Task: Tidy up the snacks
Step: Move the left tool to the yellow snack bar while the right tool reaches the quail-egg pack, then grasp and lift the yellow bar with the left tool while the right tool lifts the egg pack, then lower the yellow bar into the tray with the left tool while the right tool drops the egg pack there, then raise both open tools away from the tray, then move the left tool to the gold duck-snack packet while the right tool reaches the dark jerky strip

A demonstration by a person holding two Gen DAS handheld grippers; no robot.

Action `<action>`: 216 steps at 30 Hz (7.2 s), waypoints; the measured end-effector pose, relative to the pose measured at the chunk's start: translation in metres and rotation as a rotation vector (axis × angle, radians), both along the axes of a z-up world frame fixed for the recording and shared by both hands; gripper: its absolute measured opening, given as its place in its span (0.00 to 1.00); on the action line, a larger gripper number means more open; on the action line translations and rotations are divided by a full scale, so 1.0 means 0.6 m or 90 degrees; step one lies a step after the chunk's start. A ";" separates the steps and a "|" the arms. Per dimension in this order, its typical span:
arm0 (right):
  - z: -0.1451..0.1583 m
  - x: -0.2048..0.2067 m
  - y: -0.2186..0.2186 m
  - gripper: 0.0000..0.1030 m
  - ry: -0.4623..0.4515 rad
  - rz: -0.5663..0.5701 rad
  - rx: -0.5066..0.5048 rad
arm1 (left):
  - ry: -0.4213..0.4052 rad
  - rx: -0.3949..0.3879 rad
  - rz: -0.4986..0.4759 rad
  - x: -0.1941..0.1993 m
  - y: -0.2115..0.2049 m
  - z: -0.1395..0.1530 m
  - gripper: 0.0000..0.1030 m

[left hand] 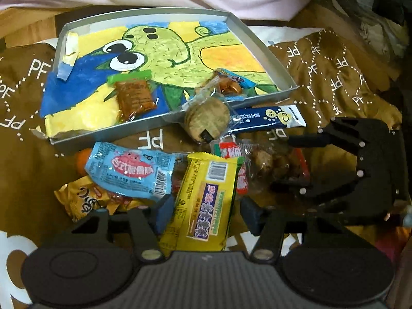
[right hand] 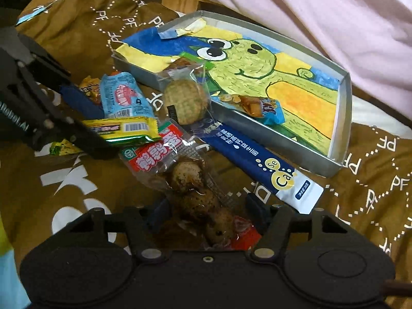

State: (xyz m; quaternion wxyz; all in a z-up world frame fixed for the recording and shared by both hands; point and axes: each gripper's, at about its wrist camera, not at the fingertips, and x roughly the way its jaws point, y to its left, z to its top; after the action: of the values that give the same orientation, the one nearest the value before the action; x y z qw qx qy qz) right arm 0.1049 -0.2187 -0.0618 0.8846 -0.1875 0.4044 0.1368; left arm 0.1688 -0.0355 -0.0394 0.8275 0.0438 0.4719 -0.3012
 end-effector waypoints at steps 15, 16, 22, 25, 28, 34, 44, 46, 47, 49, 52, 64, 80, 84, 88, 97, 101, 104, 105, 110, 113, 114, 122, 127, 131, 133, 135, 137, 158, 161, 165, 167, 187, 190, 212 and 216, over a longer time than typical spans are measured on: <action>-0.028 0.024 -0.018 0.69 -0.002 0.048 -0.001 | -0.044 0.077 -0.082 -0.011 -0.029 -0.032 0.62; -0.027 0.022 -0.015 0.65 -0.001 0.047 -0.005 | -0.042 0.078 -0.079 -0.011 -0.028 -0.030 0.58; -0.021 0.011 -0.002 0.53 -0.009 0.010 -0.011 | -0.011 0.063 -0.018 -0.011 -0.023 -0.021 0.52; -0.013 0.005 -0.001 0.46 -0.011 -0.008 0.002 | -0.008 0.063 0.009 -0.016 -0.023 -0.012 0.52; -0.009 -0.002 0.001 0.44 -0.014 -0.015 0.000 | -0.001 0.057 0.036 -0.023 -0.022 -0.003 0.52; 0.012 -0.014 0.001 0.43 -0.029 -0.041 0.009 | 0.002 0.046 0.066 -0.035 -0.020 0.005 0.50; 0.040 -0.036 -0.015 0.42 -0.063 -0.086 0.047 | 0.013 0.017 0.108 -0.054 -0.007 0.003 0.49; 0.047 -0.045 -0.015 0.42 -0.076 -0.090 0.053 | 0.014 0.006 0.119 -0.061 -0.005 0.006 0.49; 0.050 -0.049 -0.016 0.42 -0.081 -0.093 0.056 | 0.012 0.004 0.122 -0.064 -0.005 0.008 0.49; 0.056 -0.057 -0.017 0.42 -0.092 -0.098 0.060 | 0.012 -0.007 0.133 -0.070 -0.003 0.014 0.49; 0.068 -0.068 -0.018 0.42 -0.109 -0.107 0.074 | -0.002 -0.016 0.149 -0.076 0.000 0.030 0.49; 0.148 -0.069 -0.006 0.42 -0.199 -0.130 0.134 | -0.089 -0.064 0.216 -0.048 0.032 0.123 0.49; 0.282 0.075 0.041 0.43 -0.294 -0.149 0.140 | -0.158 -0.132 0.262 0.098 0.060 0.181 0.49; 0.241 0.116 0.044 0.43 -0.289 -0.174 0.155 | -0.147 -0.159 0.274 0.141 0.074 0.144 0.49; 0.189 0.146 0.054 0.43 -0.270 -0.177 0.121 | -0.143 -0.165 0.274 0.167 0.084 0.110 0.49; 0.116 0.198 0.049 0.43 -0.207 -0.227 0.111 | -0.106 -0.147 0.228 0.195 0.073 0.041 0.49; 0.087 0.217 0.051 0.43 -0.166 -0.235 0.109 | -0.080 -0.134 0.223 0.202 0.072 0.015 0.49; 0.075 0.229 0.054 0.43 -0.156 -0.236 0.103 | -0.066 -0.130 0.228 0.205 0.076 0.000 0.49; 0.072 0.233 0.055 0.43 -0.153 -0.237 0.102 | -0.061 -0.129 0.231 0.207 0.076 -0.007 0.49; 0.055 0.247 0.055 0.43 -0.140 -0.241 0.094 | -0.052 -0.123 0.233 0.211 0.073 -0.022 0.49; 0.049 0.248 0.055 0.46 -0.140 -0.236 0.094 | -0.059 -0.117 0.240 0.208 0.071 -0.023 0.50; 0.048 0.248 0.054 0.49 -0.140 -0.232 0.094 | -0.060 -0.122 0.243 0.207 0.071 -0.024 0.50; 0.055 0.221 0.054 0.75 -0.187 -0.204 0.074 | -0.075 -0.130 0.269 0.193 0.071 -0.007 0.77; 0.084 0.180 0.053 0.94 -0.229 -0.201 0.093 | -0.106 -0.145 0.310 0.158 0.085 0.034 0.99; 0.112 0.142 0.052 0.99 -0.275 -0.196 0.105 | -0.118 -0.167 0.340 0.126 0.096 0.077 1.00; 0.124 0.123 0.051 0.99 -0.295 -0.196 0.108 | -0.128 -0.176 0.341 0.111 0.100 0.095 1.00; 0.135 0.103 0.048 0.99 -0.313 -0.198 0.122 | -0.154 -0.168 0.345 0.093 0.100 0.111 1.00; 0.147 0.080 0.045 0.99 -0.334 -0.202 0.142 | -0.194 -0.150 0.347 0.069 0.098 0.129 1.00; 0.185 -0.146 0.060 0.99 -0.411 -0.248 0.199 | -0.327 -0.084 0.365 -0.166 0.118 0.165 1.00; 0.182 -0.169 0.067 0.99 -0.405 -0.247 0.204 | -0.340 -0.059 0.368 -0.188 0.122 0.167 1.00; 0.178 -0.190 0.076 0.99 -0.394 -0.246 0.213 | -0.342 -0.055 0.369 -0.208 0.128 0.171 1.00; 0.174 -0.198 0.082 0.99 -0.386 -0.246 0.216 | -0.338 -0.045 0.367 -0.216 0.129 0.173 1.00; 0.144 -0.205 0.108 0.99 -0.285 -0.236 0.200 | -0.254 0.034 0.358 -0.227 0.127 0.136 1.00; 0.139 -0.201 0.105 0.99 -0.273 -0.244 0.199 | -0.240 0.073 0.312 -0.212 0.119 0.127 1.00; 0.060 -0.143 0.125 0.99 -0.131 -0.240 0.167 | -0.162 0.101 0.233 -0.164 0.130 0.070 1.00; 0.050 -0.134 0.140 0.99 -0.120 -0.209 0.160 | -0.144 0.110 0.228 -0.151 0.142 0.062 1.00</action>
State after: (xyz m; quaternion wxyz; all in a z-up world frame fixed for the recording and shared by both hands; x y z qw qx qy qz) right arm 0.0247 -0.1348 -0.0318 0.9452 -0.0191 0.3251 0.0220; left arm 0.0779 0.0495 -0.0020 0.9085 0.0636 0.4005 -0.1010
